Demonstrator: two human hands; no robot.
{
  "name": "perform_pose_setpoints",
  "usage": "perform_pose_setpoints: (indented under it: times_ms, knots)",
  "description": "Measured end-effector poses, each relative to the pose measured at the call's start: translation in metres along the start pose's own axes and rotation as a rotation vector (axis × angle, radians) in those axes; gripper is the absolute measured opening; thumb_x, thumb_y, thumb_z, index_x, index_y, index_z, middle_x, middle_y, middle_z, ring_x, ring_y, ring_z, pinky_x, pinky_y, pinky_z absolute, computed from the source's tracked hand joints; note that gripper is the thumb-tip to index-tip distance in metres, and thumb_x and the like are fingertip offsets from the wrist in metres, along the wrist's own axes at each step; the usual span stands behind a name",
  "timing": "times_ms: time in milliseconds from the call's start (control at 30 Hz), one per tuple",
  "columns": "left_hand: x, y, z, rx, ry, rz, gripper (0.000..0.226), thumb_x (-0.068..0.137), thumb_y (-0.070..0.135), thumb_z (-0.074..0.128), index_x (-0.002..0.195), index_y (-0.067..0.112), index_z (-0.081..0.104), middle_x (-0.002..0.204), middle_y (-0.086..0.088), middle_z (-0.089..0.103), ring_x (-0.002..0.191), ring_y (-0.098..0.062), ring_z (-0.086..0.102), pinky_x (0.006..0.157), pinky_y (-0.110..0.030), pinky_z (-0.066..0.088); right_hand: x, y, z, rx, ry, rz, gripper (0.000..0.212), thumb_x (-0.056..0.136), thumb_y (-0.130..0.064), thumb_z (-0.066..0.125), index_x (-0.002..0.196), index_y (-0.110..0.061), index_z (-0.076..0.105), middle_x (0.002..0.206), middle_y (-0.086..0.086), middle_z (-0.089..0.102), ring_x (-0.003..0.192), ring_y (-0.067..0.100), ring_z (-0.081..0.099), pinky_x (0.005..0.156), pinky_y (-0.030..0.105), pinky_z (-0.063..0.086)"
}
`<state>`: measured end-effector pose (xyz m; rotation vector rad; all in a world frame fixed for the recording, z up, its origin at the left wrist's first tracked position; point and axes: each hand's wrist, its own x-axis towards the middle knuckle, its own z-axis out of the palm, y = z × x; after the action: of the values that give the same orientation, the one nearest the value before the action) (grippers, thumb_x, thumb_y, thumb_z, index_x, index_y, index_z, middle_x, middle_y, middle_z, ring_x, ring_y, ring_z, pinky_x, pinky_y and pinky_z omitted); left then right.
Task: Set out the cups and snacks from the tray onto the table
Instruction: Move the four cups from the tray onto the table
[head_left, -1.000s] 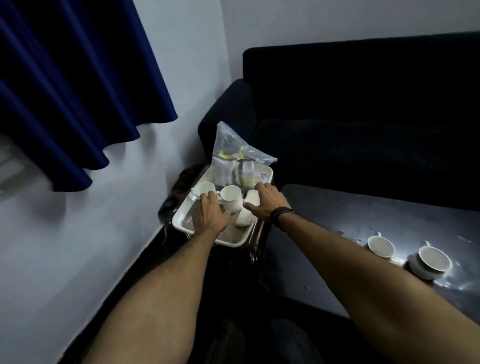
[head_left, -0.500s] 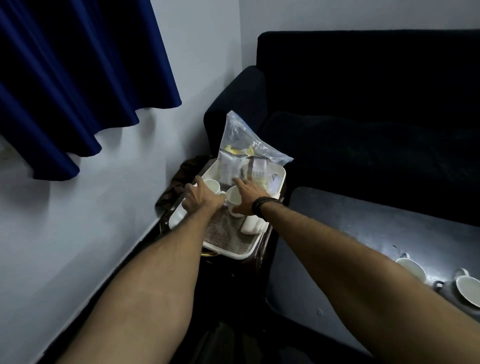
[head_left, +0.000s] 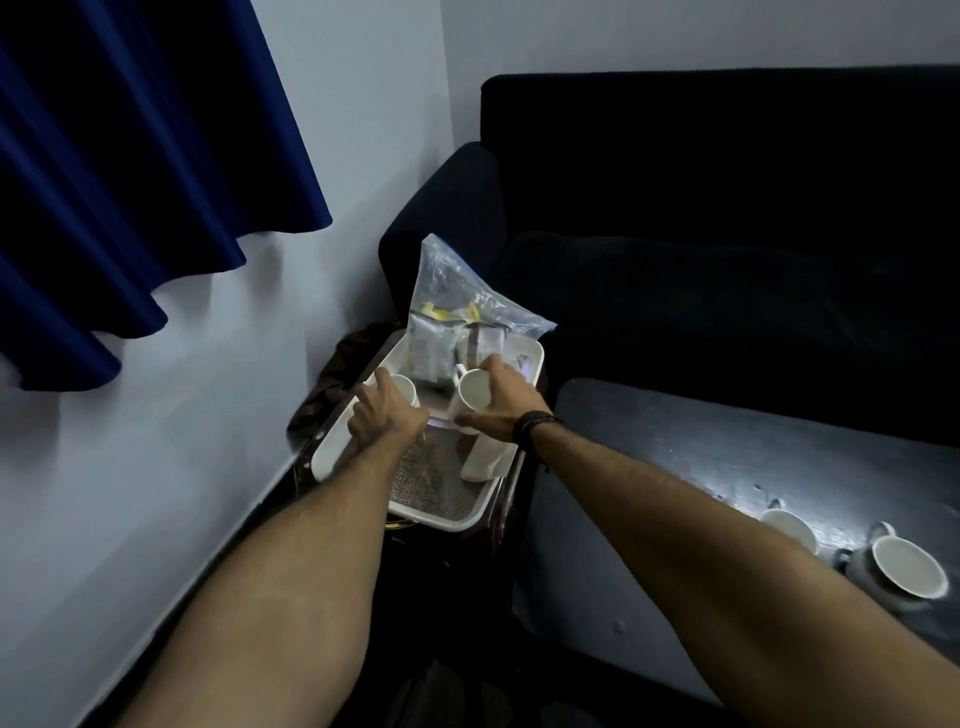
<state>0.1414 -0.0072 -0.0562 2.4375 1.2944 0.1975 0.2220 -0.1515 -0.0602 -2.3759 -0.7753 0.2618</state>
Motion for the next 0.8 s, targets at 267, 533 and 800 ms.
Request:
perform_pose_setpoints:
  times_ms: [267, 533, 800]
  knots:
    - [-0.044, 0.037, -0.037, 0.046, 0.098, 0.359, 0.069, 0.081, 0.027, 0.067, 0.142, 0.017, 0.035, 0.134, -0.018, 0.040, 0.114, -0.041, 0.055, 0.082, -0.047, 0.050, -0.030, 0.021, -0.077, 0.056, 0.177, 0.066, 0.079, 0.058, -0.055, 0.075, 0.123, -0.026, 0.041, 0.123, 0.002, 0.056, 0.109, 0.027, 0.057, 0.082, 0.034, 0.046]
    - [-0.118, 0.124, -0.036, 0.018, -0.019, 0.567, 0.057, 0.086, 0.032, 0.059, 0.138, 0.021, 0.038, 0.139, -0.017, 0.040, 0.122, -0.042, 0.051, 0.100, -0.050, 0.043, -0.085, 0.092, -0.180, -0.018, 0.300, 0.190, 0.070, 0.065, -0.049, 0.076, 0.119, -0.018, 0.044, 0.122, 0.009, 0.056, 0.108, 0.034, 0.058, 0.080, 0.036, 0.045]
    - [-0.177, 0.218, 0.020, 0.072, -0.222, 0.721, 0.060, 0.085, 0.032, 0.062, 0.137, 0.018, 0.037, 0.131, -0.017, 0.041, 0.117, -0.042, 0.054, 0.091, -0.048, 0.047, -0.150, 0.209, -0.260, -0.090, 0.447, 0.458, 0.074, 0.066, -0.048, 0.077, 0.121, -0.013, 0.044, 0.122, 0.012, 0.057, 0.109, 0.038, 0.059, 0.082, 0.039, 0.046]
